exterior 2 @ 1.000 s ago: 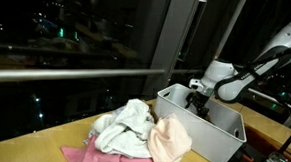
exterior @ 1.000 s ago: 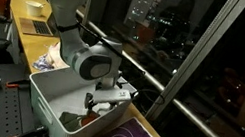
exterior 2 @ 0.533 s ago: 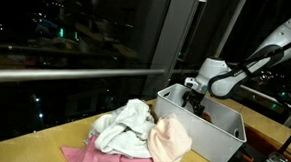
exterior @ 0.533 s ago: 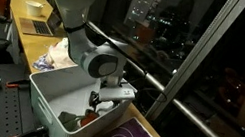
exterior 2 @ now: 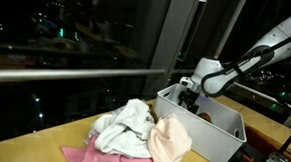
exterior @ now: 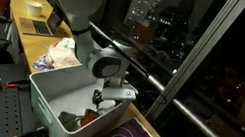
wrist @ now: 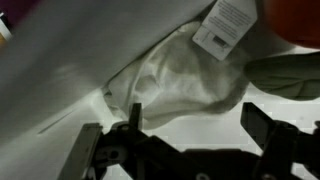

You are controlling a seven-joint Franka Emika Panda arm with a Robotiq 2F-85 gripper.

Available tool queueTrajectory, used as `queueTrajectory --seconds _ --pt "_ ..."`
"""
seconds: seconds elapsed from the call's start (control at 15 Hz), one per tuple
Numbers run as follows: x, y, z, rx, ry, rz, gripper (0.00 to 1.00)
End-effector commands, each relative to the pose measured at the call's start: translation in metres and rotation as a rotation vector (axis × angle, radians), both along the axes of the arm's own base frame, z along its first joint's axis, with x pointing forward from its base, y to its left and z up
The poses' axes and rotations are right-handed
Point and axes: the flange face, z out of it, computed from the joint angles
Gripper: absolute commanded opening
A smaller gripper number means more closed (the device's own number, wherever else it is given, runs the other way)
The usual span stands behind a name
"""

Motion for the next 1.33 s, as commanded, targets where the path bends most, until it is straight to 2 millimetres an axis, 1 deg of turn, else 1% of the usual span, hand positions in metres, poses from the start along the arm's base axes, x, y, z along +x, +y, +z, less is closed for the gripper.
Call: queueTrajectory --seconds 0.0,0.33,0.53,0.6,0.73,0.87,0.93,1.07,1.27 --pt "0.013 0.000 -0.009 0.026 0.012 -0.022 1.00" --pt "0.002 0.001 -0.033 0.024 0.046 -0.014 1.00" --pt "0.002 -0.001 -0.033 0.026 0.048 -0.017 1.00" --pt "0.002 -0.002 -0.033 0.026 0.048 -0.018 0.75" --pt "0.000 -0.003 -0.032 0.027 0.045 -0.018 0.74" --pt "-0.002 -0.004 -0.031 0.027 0.042 -0.020 0.59" --pt "-0.003 -0.005 -0.030 0.027 0.042 -0.022 0.50" --pt "-0.004 -0.007 -0.030 0.028 0.043 -0.027 0.37" --pt "-0.007 -0.008 -0.027 0.030 0.041 -0.032 0.12"
